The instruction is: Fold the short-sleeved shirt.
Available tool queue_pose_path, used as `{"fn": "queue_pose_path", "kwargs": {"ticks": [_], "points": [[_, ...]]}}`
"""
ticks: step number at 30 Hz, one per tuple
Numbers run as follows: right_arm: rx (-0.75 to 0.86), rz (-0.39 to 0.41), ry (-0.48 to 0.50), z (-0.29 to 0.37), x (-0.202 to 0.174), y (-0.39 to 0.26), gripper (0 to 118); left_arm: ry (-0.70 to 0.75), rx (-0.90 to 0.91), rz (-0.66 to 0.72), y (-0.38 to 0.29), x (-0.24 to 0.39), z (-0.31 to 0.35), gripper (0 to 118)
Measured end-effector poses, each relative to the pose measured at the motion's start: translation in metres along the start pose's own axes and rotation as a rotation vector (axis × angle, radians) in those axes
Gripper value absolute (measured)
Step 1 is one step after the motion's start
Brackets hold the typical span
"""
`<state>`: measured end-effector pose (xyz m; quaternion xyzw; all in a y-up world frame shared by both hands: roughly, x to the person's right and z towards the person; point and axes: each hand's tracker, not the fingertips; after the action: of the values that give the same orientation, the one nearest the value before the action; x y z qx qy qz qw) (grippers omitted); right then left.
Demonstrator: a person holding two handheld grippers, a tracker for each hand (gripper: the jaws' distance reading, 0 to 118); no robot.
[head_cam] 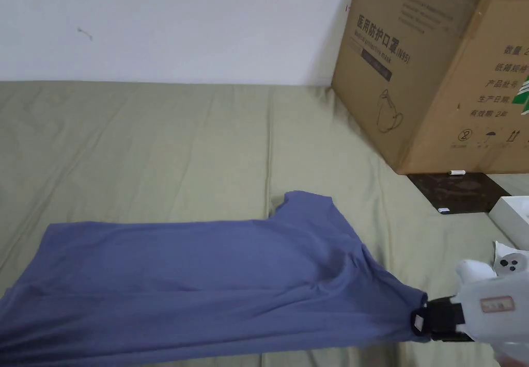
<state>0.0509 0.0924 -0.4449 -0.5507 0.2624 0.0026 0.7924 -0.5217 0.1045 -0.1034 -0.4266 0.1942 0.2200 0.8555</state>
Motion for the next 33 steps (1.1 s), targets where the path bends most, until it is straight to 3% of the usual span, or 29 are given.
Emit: {"fn": "queue_pose_path", "kwargs": {"ticks": [8,12,14,15,16,17,18,19,20,24,27,28,29,30,31,32,33], "points": [[-0.07,-0.081,-0.017,-0.002,0.021,-0.074,5,-0.055,-0.112,0.006,-0.07,-0.008,0.015,8],[-0.055,-0.112,-0.034,-0.005,0.012,-0.078,5,-0.093,-0.219,0.145,-0.072,-0.018,0.005,8],[-0.035,-0.094,-0.061,-0.006,0.008,-0.078,6,-0.062,-0.153,0.061,-0.071,-0.014,0.007,9],[-0.034,-0.084,-0.073,-0.006,0.007,-0.076,13,-0.058,-0.139,0.027,-0.07,-0.011,0.009,18],[-0.031,-0.075,-0.111,-0.005,0.006,-0.076,34,-0.035,-0.121,0.017,-0.068,-0.01,0.011,37],[-0.018,-0.065,-0.137,-0.003,0.005,-0.077,65,-0.006,-0.107,0.016,-0.066,-0.009,0.013,71],[-0.008,-0.053,-0.141,-0.002,0.005,-0.077,107,0.017,-0.1,0.015,-0.065,-0.009,0.014,116],[0.008,-0.046,-0.138,0.002,0.004,-0.076,118,0.019,-0.058,0.017,-0.061,-0.008,0.021,117],[0.07,-0.04,-0.121,0.01,0.0,-0.077,115,0.01,0.003,0.021,-0.052,-0.008,0.031,112],[0.151,-0.007,-0.096,0.033,-0.02,-0.059,115,0.009,0.08,0.027,-0.032,-0.003,0.049,112],[0.199,0.046,-0.062,0.047,-0.06,-0.04,115,0.001,0.103,0.0,-0.018,0.012,0.057,110],[0.21,0.06,-0.048,0.049,-0.072,-0.033,114,-0.008,0.11,-0.017,-0.013,0.017,0.059,104],[0.243,0.079,-0.037,0.051,-0.084,-0.026,110,-0.021,0.127,-0.043,-0.007,0.024,0.06,86],[0.272,0.092,-0.012,0.049,-0.09,-0.018,88,-0.033,0.146,-0.068,-0.004,0.03,0.059,41],[0.294,0.104,0.004,0.044,-0.091,-0.01,49,-0.049,0.157,-0.086,0.001,0.037,0.057,1],[0.318,0.113,0.015,0.042,-0.099,-0.003,2,-0.04,0.156,-0.092,0.007,0.043,0.052,0],[0.32,0.118,0.02,0.036,-0.105,0.004,0,-0.019,0.18,-0.108,0.012,0.048,0.048,0]]}}
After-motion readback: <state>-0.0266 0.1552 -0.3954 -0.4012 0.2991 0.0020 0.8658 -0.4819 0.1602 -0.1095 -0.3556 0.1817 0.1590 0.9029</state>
